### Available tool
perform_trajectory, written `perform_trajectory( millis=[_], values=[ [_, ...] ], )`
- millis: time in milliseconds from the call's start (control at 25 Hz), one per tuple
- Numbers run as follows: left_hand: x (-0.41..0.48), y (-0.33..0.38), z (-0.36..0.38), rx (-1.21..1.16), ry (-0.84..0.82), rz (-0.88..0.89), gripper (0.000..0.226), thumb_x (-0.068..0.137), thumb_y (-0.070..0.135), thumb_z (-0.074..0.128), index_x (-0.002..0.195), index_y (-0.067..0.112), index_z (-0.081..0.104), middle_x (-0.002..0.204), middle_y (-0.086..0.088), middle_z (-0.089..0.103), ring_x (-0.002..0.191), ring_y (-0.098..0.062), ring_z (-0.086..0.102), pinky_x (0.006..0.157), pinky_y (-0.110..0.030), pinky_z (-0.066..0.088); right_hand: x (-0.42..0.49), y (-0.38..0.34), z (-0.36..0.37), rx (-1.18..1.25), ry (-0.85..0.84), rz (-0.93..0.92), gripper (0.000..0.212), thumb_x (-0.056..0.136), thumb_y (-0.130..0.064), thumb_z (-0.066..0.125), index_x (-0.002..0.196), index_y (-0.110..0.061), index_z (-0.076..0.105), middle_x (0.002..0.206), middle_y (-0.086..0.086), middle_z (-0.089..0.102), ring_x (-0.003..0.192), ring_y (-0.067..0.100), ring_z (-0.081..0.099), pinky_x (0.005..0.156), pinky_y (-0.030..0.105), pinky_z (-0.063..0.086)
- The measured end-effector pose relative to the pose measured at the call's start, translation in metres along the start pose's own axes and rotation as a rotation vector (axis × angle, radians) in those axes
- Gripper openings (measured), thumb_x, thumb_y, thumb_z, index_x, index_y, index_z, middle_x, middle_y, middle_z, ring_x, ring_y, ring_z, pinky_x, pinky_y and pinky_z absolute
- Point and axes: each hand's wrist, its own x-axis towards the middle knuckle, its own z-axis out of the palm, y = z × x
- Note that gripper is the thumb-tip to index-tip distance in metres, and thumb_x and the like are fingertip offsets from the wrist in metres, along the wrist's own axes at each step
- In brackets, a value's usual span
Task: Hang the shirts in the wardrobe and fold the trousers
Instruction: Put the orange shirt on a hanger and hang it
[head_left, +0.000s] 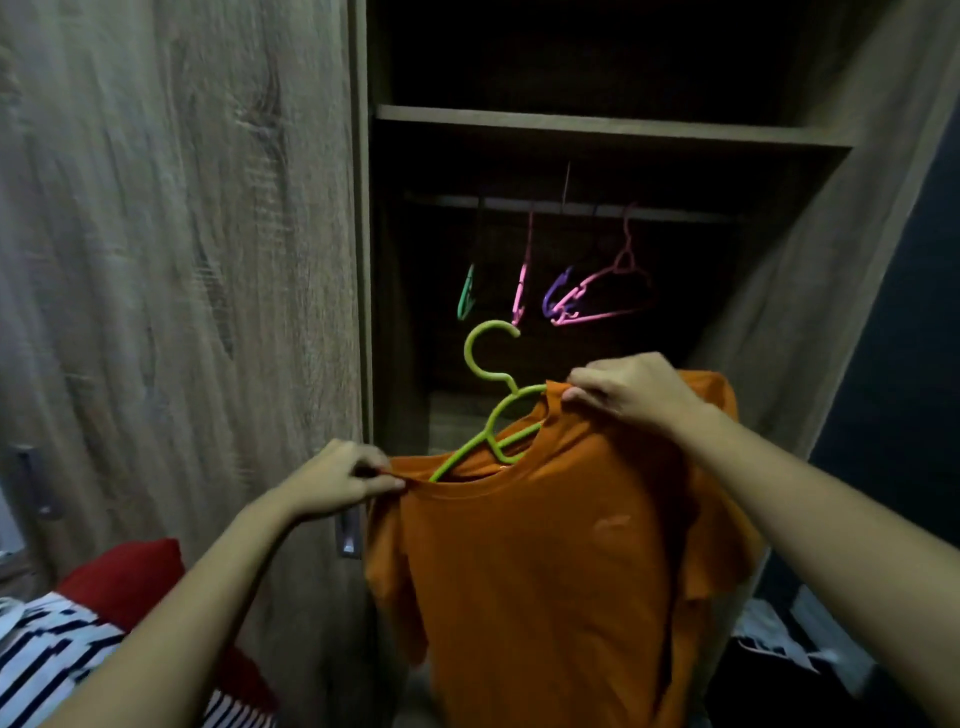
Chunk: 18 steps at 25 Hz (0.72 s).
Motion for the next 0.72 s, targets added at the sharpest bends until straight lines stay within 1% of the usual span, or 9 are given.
perform_trajectory(
  millis=[120, 200, 320, 440, 520, 560, 600, 640, 720],
  values=[
    [0.027, 0.026, -0.008, 0.094, 0.098, 0.066, 0.017, 0.091, 0.033, 0.057, 0.077, 0.023, 0.058, 0.073, 0.005, 0.060, 0.074, -0.004, 0.056, 0.061, -0.018, 0.040, 0.001, -0.016, 0.010, 0.118, -0.064, 0.252, 0.062, 0.086, -0.068, 0.013, 0.092, -0.029, 0.060, 0.088, -0.005, 0.069, 0.082, 0.017, 0.066, 0.052, 0.020, 0.037],
    [0.030, 0.035, -0.003, -0.002, 0.173, 0.079, 0.018, 0.090, 0.036, 0.053, 0.081, 0.021, 0.051, 0.072, 0.001, 0.057, 0.067, -0.007, 0.053, 0.060, -0.023, 0.040, -0.006, -0.017, 0.013, 0.163, -0.088, 0.379, 0.063, 0.082, -0.071, 0.011, 0.099, -0.032, 0.058, 0.092, -0.006, 0.069, 0.087, 0.017, 0.064, 0.061, 0.026, 0.043],
    [0.032, 0.040, -0.002, -0.163, 0.287, 0.100, 0.023, 0.081, 0.035, 0.056, 0.090, 0.019, 0.043, 0.069, 0.002, 0.048, 0.059, -0.006, 0.047, 0.053, -0.018, 0.036, -0.012, -0.023, 0.011, 0.260, -0.121, 0.454, 0.056, 0.086, -0.069, 0.015, 0.098, -0.035, 0.058, 0.084, -0.012, 0.063, 0.083, 0.012, 0.063, 0.066, 0.027, 0.041],
    [0.033, 0.035, -0.016, -0.307, 0.399, 0.109, 0.027, 0.077, 0.029, 0.063, 0.093, 0.030, 0.041, 0.075, 0.003, 0.043, 0.061, -0.002, 0.043, 0.056, -0.018, 0.038, -0.026, -0.025, 0.018, 0.214, -0.032, 0.530, 0.060, 0.084, -0.072, 0.017, 0.109, -0.034, 0.056, 0.092, -0.014, 0.056, 0.092, 0.008, 0.053, 0.085, 0.035, 0.032],
    [0.032, 0.022, -0.032, -0.407, 0.480, 0.102, 0.032, 0.075, 0.026, 0.065, 0.089, 0.041, 0.041, 0.071, 0.010, 0.043, 0.059, -0.001, 0.041, 0.054, -0.018, 0.039, -0.059, -0.016, 0.031, 0.232, 0.036, 0.795, 0.064, 0.083, -0.071, 0.027, 0.128, -0.030, 0.043, 0.106, -0.013, 0.048, 0.102, 0.007, 0.046, 0.095, 0.040, 0.029],
    [0.030, 0.015, -0.040, -0.460, 0.503, 0.093, 0.035, 0.073, 0.024, 0.066, 0.088, 0.045, 0.042, 0.067, 0.010, 0.044, 0.056, -0.001, 0.041, 0.051, -0.016, 0.038, -0.075, -0.014, 0.037, 0.335, 0.025, 0.920, 0.069, 0.082, -0.073, 0.029, 0.131, -0.026, 0.039, 0.107, -0.013, 0.048, 0.104, 0.010, 0.050, 0.095, 0.042, 0.035],
    [0.029, 0.008, -0.048, -0.501, 0.514, 0.079, 0.037, 0.072, 0.022, 0.067, 0.087, 0.046, 0.043, 0.066, 0.010, 0.044, 0.055, -0.002, 0.041, 0.049, -0.015, 0.037, -0.086, -0.012, 0.043, 0.464, -0.037, 0.966, 0.072, 0.081, -0.076, 0.028, 0.126, -0.022, 0.042, 0.102, -0.010, 0.054, 0.099, 0.015, 0.058, 0.089, 0.042, 0.043],
    [0.027, 0.001, -0.054, -0.508, 0.514, 0.052, 0.037, 0.070, 0.023, 0.068, 0.086, 0.045, 0.044, 0.067, 0.005, 0.044, 0.055, -0.004, 0.041, 0.048, -0.014, 0.037, -0.092, -0.013, 0.045, 0.553, -0.085, 0.922, 0.075, 0.078, -0.079, 0.026, 0.112, -0.017, 0.050, 0.092, -0.005, 0.060, 0.089, 0.018, 0.064, 0.081, 0.039, 0.049],
    [0.024, -0.008, -0.066, -0.428, 0.479, -0.017, 0.036, 0.064, 0.035, 0.072, 0.087, 0.044, 0.046, 0.074, -0.002, 0.048, 0.057, -0.006, 0.045, 0.050, -0.013, 0.039, -0.086, -0.009, 0.047, 0.678, -0.050, 0.908, 0.074, 0.077, -0.079, 0.025, 0.090, -0.014, 0.058, 0.080, 0.004, 0.064, 0.075, 0.013, 0.063, 0.073, 0.030, 0.049]
  ],
)
